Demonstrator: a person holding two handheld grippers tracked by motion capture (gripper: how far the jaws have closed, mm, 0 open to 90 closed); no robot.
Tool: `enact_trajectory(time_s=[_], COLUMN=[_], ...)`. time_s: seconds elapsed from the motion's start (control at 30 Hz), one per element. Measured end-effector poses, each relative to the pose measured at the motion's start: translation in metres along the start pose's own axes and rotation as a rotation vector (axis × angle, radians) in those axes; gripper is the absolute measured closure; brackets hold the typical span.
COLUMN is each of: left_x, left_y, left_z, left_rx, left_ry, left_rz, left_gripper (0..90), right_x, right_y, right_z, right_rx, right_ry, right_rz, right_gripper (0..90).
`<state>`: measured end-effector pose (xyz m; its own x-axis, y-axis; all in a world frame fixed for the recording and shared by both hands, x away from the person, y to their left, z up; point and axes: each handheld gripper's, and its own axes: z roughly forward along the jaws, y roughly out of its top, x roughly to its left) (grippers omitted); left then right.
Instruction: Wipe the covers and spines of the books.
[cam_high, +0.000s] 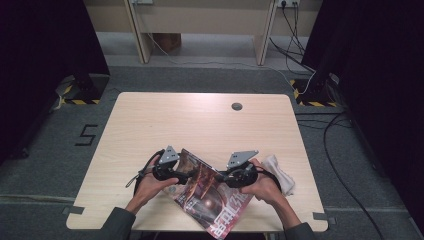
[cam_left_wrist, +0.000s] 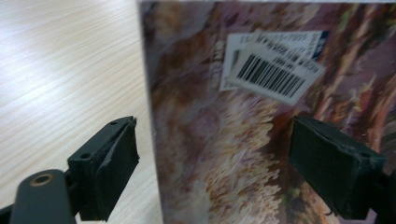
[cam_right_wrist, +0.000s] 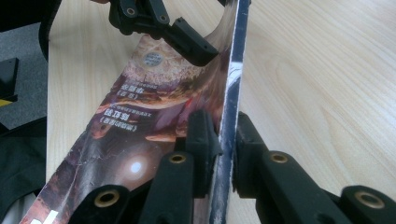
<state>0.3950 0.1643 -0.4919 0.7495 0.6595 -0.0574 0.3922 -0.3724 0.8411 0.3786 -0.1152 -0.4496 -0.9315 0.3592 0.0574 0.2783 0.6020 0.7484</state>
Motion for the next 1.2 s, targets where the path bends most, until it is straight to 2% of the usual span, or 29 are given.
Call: enact_trajectory(time_s=[0.13,0.2,0.27,0.3,0.33,0.37,0.4,0.43,0.5,0.57,0.77,0.87,1.03,1.07,1.13,1.2], left_x=[0.000,0.000,0.000,0.002,0.002,0.003,0.004,0.004,0.006,0.008,0.005,0.002,-0.008,-0.010,-0.014,-0.017], left_y=[0.000,-0.001,-0.001,-0.002,-0.002,-0.004,-0.005,-0.006,-0.007,-0.008,-0.006,-0.005,-0.004,-0.004,-0.005,-0.004], left_z=[0.001,0.000,0.000,-0.001,-0.001,-0.001,-0.002,-0.004,-0.006,-0.008,-0.014,-0.018,-0.024,-0.025,-0.028,-0.031], left_rx=[-0.012,0.003,0.005,0.010,0.010,0.007,0.003,0.002,0.003,0.002,0.017,0.013,0.000,0.004,-0.002,-0.008], left_ry=[-0.033,-0.009,-0.001,0.020,0.020,0.035,0.046,0.053,0.059,0.059,0.082,0.076,0.062,0.063,0.066,0.059], left_rz=[0.011,0.040,0.048,0.051,0.051,0.055,0.061,0.071,0.082,0.090,0.141,0.179,0.226,0.232,0.228,0.238], left_gripper=[16.5,21.5,23.2,30.4,34.2,34.2,42.6,42.6,52.4,57.2,65.9,70.9,76.3,77.1,78.0,79.7], right_x=[0.000,-0.001,-0.003,-0.008,-0.008,-0.010,-0.014,-0.014,-0.019,-0.020,-0.025,-0.030,-0.036,-0.037,-0.038,-0.038], right_y=[0.002,0.002,0.003,0.002,0.002,0.001,0.002,0.002,0.004,0.004,0.005,0.004,0.004,0.004,0.005,0.005], right_z=[0.000,0.002,0.002,0.004,0.004,0.005,0.007,0.007,0.010,0.010,0.012,0.011,0.010,0.010,0.009,0.009], right_rx=[-0.005,0.003,0.004,0.009,0.009,0.013,0.037,0.037,0.059,0.065,0.086,0.090,0.082,0.070,0.070,0.064], right_ry=[0.006,0.004,0.003,0.006,0.006,0.001,-0.019,-0.019,-0.033,-0.034,-0.054,-0.065,-0.080,-0.083,-0.081,-0.093], right_rz=[-0.009,0.000,-0.006,0.009,0.009,0.013,0.013,0.013,-0.018,-0.018,-0.026,-0.029,0.006,0.021,0.008,0.017], right_gripper=[80.0,80.0,80.2,80.6,80.6,80.7,80.9,80.9,80.4,80.4,78.5,76.2,68.8,67.4,64.8,61.7])
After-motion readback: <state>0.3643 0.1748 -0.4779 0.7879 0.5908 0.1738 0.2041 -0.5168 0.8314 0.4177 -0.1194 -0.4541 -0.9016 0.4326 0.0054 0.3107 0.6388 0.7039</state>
